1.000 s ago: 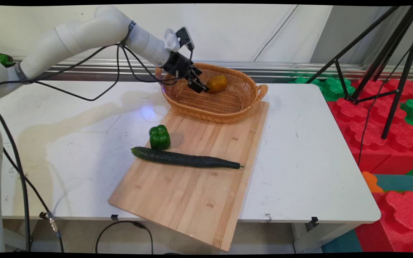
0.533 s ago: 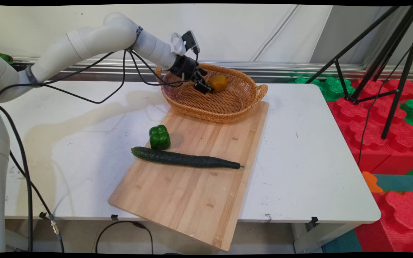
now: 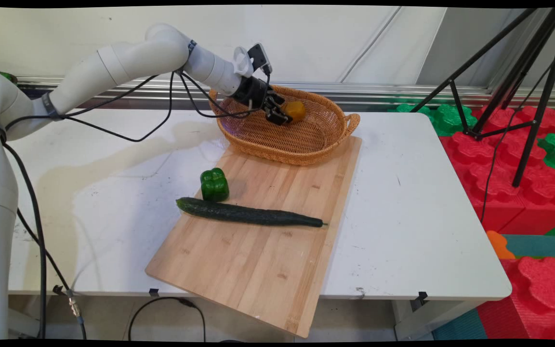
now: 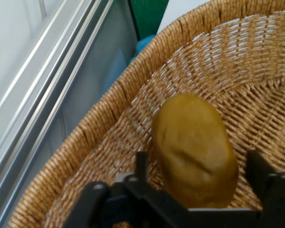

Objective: Pick up the potato from the vegetable basket, then place the picked object on the cutting board

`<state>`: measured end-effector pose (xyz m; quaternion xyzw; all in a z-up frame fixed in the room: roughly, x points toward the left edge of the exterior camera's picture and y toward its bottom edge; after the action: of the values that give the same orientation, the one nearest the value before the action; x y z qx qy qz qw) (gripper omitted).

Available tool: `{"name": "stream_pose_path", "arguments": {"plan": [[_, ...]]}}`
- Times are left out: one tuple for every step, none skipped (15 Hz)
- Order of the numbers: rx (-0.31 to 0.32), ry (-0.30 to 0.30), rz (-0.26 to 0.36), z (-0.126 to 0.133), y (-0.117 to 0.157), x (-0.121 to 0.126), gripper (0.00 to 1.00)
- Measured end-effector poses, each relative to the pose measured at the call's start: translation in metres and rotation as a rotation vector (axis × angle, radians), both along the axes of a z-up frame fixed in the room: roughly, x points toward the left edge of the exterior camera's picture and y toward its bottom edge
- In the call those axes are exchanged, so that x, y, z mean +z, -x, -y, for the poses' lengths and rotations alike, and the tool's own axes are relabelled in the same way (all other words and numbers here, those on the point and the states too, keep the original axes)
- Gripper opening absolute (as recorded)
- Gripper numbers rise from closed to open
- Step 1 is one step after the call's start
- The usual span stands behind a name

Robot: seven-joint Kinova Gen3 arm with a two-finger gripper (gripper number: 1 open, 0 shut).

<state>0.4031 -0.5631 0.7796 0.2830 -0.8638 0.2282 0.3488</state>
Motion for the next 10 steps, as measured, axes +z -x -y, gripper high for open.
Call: {"name": "stream_pose_path", "arguments": {"plan": [[-0.001, 0.002, -0.001, 0.0004, 0.0002, -0.0005, 0.0], [-0.004, 0.004, -0.002, 0.0008, 0.0004, -0.0013, 0.0], [-0.007, 0.005, -0.002, 0.0008, 0.0004, -0.002, 0.0], [-0.01, 0.006, -0.002, 0.0007, 0.0004, -0.0025, 0.0], [-0.013, 0.007, -0.003, 0.0002, 0.0, -0.0028, 0.0], [-0.014, 0.008, -0.003, -0.0001, -0.0002, -0.0028, 0.0], [-0.018, 0.01, -0.003, -0.0009, -0.0009, -0.0024, 0.0], [-0.02, 0.012, -0.002, -0.0013, -0.0014, -0.002, 0.0], [-0.023, 0.014, -0.003, -0.0023, -0.0022, -0.001, 0.0], [-0.025, 0.016, -0.007, -0.0039, -0.0035, 0.0008, 0.0]]}}
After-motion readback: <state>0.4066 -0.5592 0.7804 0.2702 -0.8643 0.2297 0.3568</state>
